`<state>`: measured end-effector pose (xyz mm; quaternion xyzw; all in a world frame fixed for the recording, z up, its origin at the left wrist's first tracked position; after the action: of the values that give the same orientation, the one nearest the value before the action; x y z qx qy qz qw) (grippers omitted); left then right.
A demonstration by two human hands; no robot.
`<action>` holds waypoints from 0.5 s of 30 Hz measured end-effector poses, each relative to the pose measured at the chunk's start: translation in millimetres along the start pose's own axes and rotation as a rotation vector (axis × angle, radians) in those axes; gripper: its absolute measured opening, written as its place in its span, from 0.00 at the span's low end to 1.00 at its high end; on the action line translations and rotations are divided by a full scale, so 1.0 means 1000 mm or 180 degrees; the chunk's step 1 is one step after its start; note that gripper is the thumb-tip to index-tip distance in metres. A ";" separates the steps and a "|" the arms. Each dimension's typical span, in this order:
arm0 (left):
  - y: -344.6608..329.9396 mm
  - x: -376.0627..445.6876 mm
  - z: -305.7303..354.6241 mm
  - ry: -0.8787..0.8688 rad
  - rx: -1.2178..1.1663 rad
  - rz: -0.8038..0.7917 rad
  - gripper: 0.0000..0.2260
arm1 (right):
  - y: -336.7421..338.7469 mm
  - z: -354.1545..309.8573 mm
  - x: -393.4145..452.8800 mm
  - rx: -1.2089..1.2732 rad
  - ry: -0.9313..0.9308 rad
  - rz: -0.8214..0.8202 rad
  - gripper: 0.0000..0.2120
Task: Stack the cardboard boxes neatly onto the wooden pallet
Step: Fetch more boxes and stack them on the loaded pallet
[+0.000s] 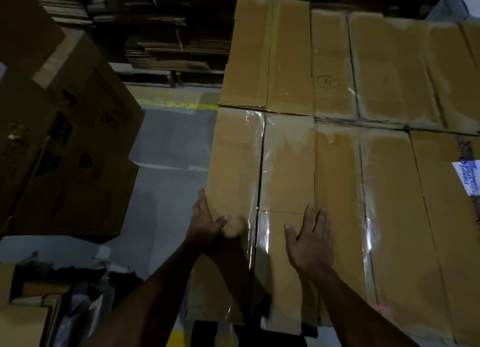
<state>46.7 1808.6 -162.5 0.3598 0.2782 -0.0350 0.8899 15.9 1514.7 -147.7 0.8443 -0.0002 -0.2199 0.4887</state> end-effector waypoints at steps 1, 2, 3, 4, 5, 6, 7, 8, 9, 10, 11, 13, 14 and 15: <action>0.000 0.000 0.002 -0.0003 0.0059 0.0008 0.48 | 0.000 0.000 0.000 -0.0019 -0.0010 -0.0029 0.39; -0.001 0.000 0.002 0.0000 0.0128 0.0019 0.48 | 0.000 -0.001 0.001 -0.0033 -0.0024 -0.0055 0.38; -0.001 0.000 0.002 -0.0002 0.0184 0.0025 0.47 | 0.001 -0.001 0.000 -0.0044 -0.0027 -0.0085 0.39; -0.002 -0.001 0.003 -0.0010 0.0241 0.0034 0.47 | 0.001 -0.001 0.001 -0.0049 -0.0025 -0.0124 0.39; -0.001 -0.003 0.003 -0.0005 0.0294 0.0033 0.47 | 0.002 -0.002 0.001 -0.0047 -0.0023 -0.0179 0.39; -0.001 -0.005 0.004 0.0005 0.0344 0.0037 0.47 | 0.003 -0.002 0.001 -0.0049 -0.0023 -0.0248 0.39; 0.001 -0.007 0.003 0.0024 0.0375 0.0048 0.46 | 0.005 -0.003 0.001 -0.0053 -0.0028 -0.0317 0.39; 0.002 -0.012 0.004 0.0017 0.0385 0.0075 0.44 | 0.007 -0.003 0.000 -0.0067 -0.0031 -0.0381 0.39; 0.004 -0.017 0.004 0.0006 0.0368 0.0107 0.42 | 0.008 -0.003 -0.001 -0.0076 -0.0034 -0.0435 0.39; 0.004 -0.025 0.004 -0.0012 0.0360 0.0122 0.39 | 0.010 -0.003 -0.004 -0.0074 -0.0027 -0.0476 0.39; 0.003 -0.033 0.003 -0.0044 0.0377 0.0118 0.37 | 0.011 -0.003 -0.008 -0.0051 -0.0012 -0.0524 0.39; 0.000 -0.052 -0.001 -0.0141 0.0490 0.0091 0.36 | 0.010 -0.001 -0.022 0.0021 -0.0001 -0.0621 0.39; -0.001 -0.061 -0.003 -0.0177 0.0537 0.0075 0.36 | 0.009 0.001 -0.030 0.0051 0.0018 -0.0671 0.38; -0.004 -0.073 -0.008 -0.0202 0.0570 0.0054 0.36 | 0.008 0.003 -0.044 0.0091 0.0023 -0.0720 0.38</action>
<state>-19.8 1801.0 -132.2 0.4390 0.2426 -0.0635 0.8628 -23.4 1517.4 -126.6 0.8466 0.0938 -0.2705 0.4487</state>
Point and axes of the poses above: each hand's wrist, its own x-axis towards the middle knuckle, its own y-axis out of the back of the hand, z = x × y, the point moved 6 cm from there along x, towards the middle knuckle, and after that the axes turned 9 degrees about x, right-handed, at the moved point
